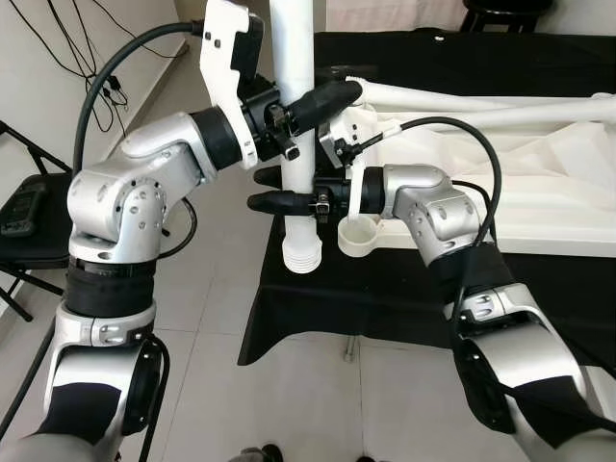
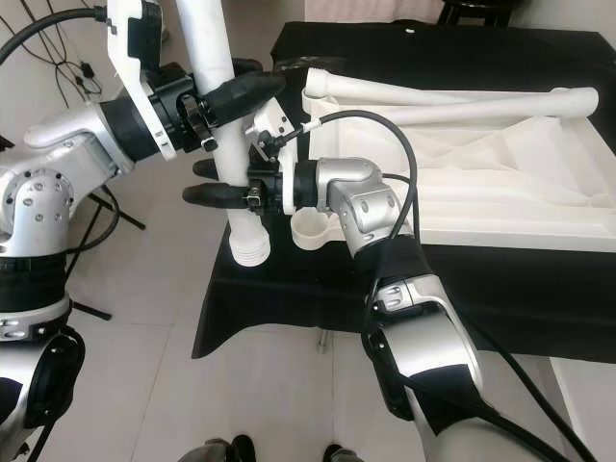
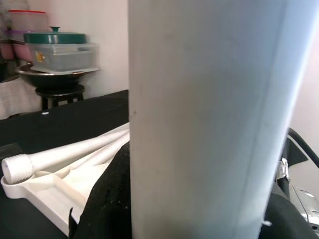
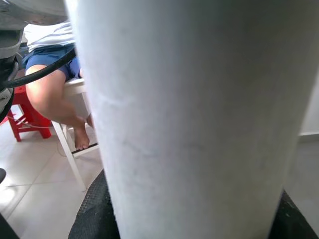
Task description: Building children table
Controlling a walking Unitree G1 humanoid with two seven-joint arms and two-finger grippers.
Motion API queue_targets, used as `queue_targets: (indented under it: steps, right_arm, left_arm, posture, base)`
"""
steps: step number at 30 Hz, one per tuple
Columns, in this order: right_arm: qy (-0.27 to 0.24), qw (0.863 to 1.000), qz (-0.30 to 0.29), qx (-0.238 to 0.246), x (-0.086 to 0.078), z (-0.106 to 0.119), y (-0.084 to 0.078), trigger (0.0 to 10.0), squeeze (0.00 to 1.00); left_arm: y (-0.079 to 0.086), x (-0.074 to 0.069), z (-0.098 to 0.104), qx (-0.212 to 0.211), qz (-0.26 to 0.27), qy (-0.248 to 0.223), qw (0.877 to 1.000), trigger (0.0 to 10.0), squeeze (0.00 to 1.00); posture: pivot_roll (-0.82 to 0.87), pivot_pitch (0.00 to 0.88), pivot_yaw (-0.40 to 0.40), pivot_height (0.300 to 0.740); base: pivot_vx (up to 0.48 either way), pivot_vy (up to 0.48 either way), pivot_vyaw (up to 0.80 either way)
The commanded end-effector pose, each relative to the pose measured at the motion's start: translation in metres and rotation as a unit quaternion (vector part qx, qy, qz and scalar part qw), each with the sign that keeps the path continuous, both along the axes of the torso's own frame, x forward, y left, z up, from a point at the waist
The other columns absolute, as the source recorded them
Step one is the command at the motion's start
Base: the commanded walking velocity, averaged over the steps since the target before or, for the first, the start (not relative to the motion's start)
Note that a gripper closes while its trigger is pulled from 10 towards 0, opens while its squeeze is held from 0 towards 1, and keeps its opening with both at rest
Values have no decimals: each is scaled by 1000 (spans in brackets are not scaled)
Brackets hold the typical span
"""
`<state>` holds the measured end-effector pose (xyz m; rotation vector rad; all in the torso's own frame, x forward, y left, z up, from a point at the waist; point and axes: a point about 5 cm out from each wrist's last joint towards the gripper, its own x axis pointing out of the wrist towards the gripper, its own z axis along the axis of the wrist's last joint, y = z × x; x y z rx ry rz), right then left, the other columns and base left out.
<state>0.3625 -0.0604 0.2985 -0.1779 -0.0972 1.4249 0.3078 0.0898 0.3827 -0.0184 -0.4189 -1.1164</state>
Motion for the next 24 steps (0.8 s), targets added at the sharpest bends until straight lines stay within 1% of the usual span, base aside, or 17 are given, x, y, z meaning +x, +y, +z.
queue_targets:
  steps: [1, 3, 6, 7, 8, 9, 11, 12, 14, 16, 18, 19, 20, 21, 22, 23, 24]
  right_arm:
    - [26, 999, 22, -8, -6, -13, 25, 0, 0]
    - [23, 1000, 13, -3, -5, -11, 24, 0, 0]
    - [23, 1000, 13, -3, -5, -11, 24, 0, 0]
    - [13, 1000, -17, 10, 0, -5, 20, 0, 0]
    - [-1, 998, -62, 24, 9, 2, 12, 0, 0]
    - [-1, 998, -62, 24, 9, 2, 12, 0, 0]
    - [-18, 991, -126, 47, 21, 14, -3, 0, 0]
    - [-18, 991, -126, 47, 21, 14, -3, 0, 0]
    - [-29, 978, -190, 74, 31, 27, -24, 0, 0]
    - [-29, 978, -190, 74, 31, 27, -24, 0, 0]
    - [-42, 963, -246, 98, 38, 41, -45, 0, 0]
    - [-47, 958, -262, 104, 39, 45, -52, 0, 0]
    - [-47, 958, -262, 104, 39, 45, -52, 0, 0]
    - [-49, 955, -272, 109, 40, 48, -57, 0, 0]
    - [-49, 955, -272, 109, 40, 48, -57, 0, 0]
    - [-56, 950, -285, 110, 41, 50, -62, 0, 0]
    - [-56, 950, -285, 110, 41, 50, -62, 0, 0]
  left_arm:
    - [-29, -25, 18, 8, -138, -69, 988, 0, 0]
    - [-27, -18, 14, 8, -136, -64, 989, 0, 0]
    - [-26, -17, 14, 8, -136, -63, 989, 0, 0]
    - [-22, -10, 14, -9, -111, -58, 992, 10000, 1000]
    - [-12, -4, 16, -40, -74, -51, 995, 10000, 1000]
    - [-12, -4, 16, -40, -74, -51, 995, 10000, 1000]
    - [9, -1, 21, -85, -20, -42, 995, 10000, 1000]
    - [9, -1, 21, -85, -20, -42, 995, 10000, 1000]
    - [36, -15, 31, -115, 22, -47, 992, 10000, 1000]
    - [36, -15, 31, -115, 22, -47, 992, 10000, 1000]
    - [62, -33, 37, -137, 51, -49, 988, 10000, 1000]
    - [70, -38, 38, -141, 56, -49, 987, 10000, 1000]
    - [70, -38, 38, -141, 56, -49, 987, 10000, 1000]
    - [77, -43, 36, -143, 60, -47, 987, 10000, 1000]
    - [77, -43, 36, -143, 60, -47, 987, 10000, 1000]
    - [83, -48, 32, -141, 60, -42, 987, 10000, 1000]
    - [83, -48, 32, -141, 60, -42, 987, 10000, 1000]
  posture:
    - [34, 190, 4, 740]
    - [34, 190, 4, 740]
    - [34, 190, 4, 740]
    - [34, 193, 4, 740]
    - [30, 195, 5, 740]
    - [30, 195, 5, 740]
    - [29, 199, 4, 740]
    - [29, 199, 4, 740]
    - [32, 204, -2, 740]
    - [32, 204, -2, 740]
    - [38, 206, -13, 740]
    - [38, 206, -13, 740]
    - [38, 206, -13, 740]
    - [40, 206, -17, 740]
    - [40, 206, -17, 740]
    - [43, 207, -23, 740]
    - [43, 207, -23, 740]
  base:
    - [0, 0, 0]
    - [0, 0, 0]
    - [0, 0, 0]
    - [0, 0, 0]
    - [0, 0, 0]
    - [0, 0, 0]
    - [0, 0, 0]
    - [0, 0, 0]
    - [0, 0, 0]
    - [0, 0, 0]
    - [0, 0, 0]
    - [0, 0, 0]
    - [0, 0, 0]
    - [0, 0, 0]
    - [0, 0, 0]
    - [0, 0, 0]
    - [0, 0, 0]
